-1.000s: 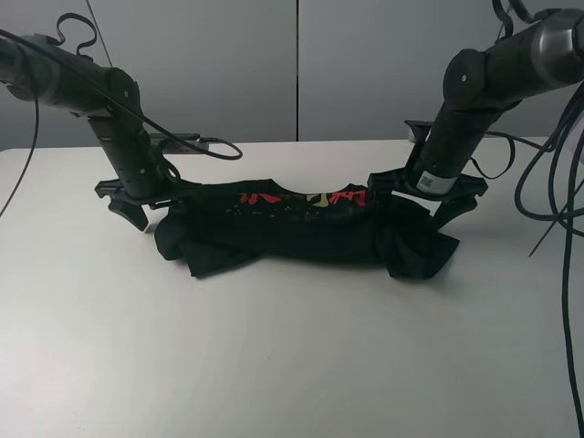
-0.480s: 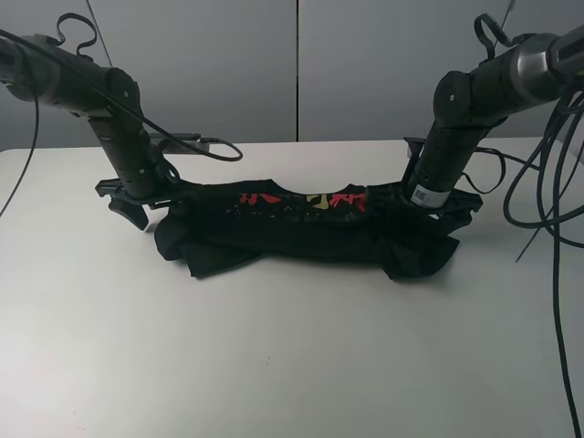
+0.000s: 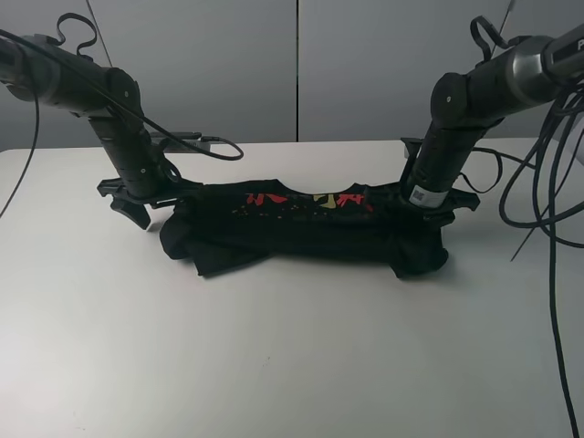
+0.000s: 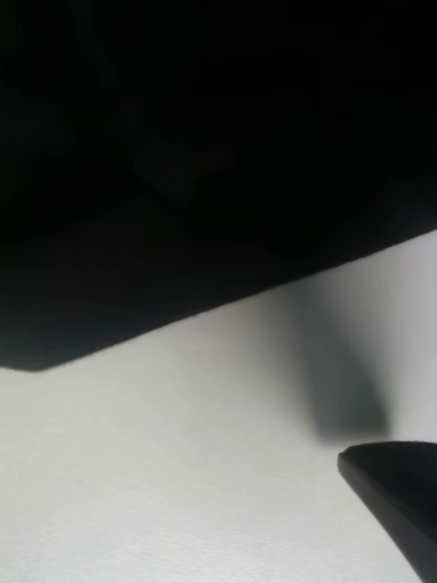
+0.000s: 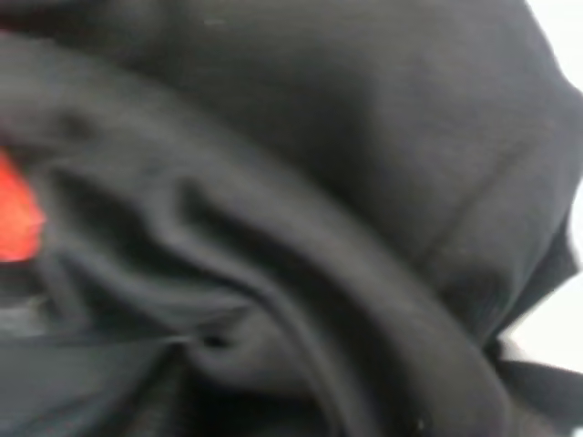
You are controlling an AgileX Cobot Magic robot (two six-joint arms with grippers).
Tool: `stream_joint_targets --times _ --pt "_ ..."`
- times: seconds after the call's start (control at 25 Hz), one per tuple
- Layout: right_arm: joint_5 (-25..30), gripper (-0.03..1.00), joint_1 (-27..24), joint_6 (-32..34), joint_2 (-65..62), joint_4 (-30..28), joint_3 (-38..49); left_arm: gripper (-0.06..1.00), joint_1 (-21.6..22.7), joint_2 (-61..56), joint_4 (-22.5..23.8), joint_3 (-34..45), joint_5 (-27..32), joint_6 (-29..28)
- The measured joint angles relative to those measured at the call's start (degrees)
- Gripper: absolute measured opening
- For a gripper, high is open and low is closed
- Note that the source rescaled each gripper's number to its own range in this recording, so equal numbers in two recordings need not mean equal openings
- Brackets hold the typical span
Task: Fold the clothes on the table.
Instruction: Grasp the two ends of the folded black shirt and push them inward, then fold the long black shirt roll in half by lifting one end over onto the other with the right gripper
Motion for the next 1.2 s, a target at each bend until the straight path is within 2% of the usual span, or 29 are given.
stream_joint_targets --times 0.12,0.16,0.4,0.68,1.2 --pt "-0.57 0.2 0.23 -1.01 0.19 2.8 0.0 0.99 0.0 0.0 0.0 0.0 0.0 0.0" --pt "-0.57 0.19 0.23 -1.82 0.19 3.62 0.0 0.99 0.0 0.0 0.0 0.0 0.0 0.0" --pt "-1.19 0.19 0.03 -6.81 0.31 7.92 0.0 0.99 0.0 0.0 0.24 0.0 -0.52 0.0" --pt "-0.68 0.19 0.03 -8.63 -0.44 9.1 0.12 0.99 0.0 0.0 0.34 0.0 -0.66 0.0" --pt "7.33 0.19 0.14 -12.39 -14.88 10.35 0.72 0.99 0.0 1.75 0.24 -0.76 0.95 0.13"
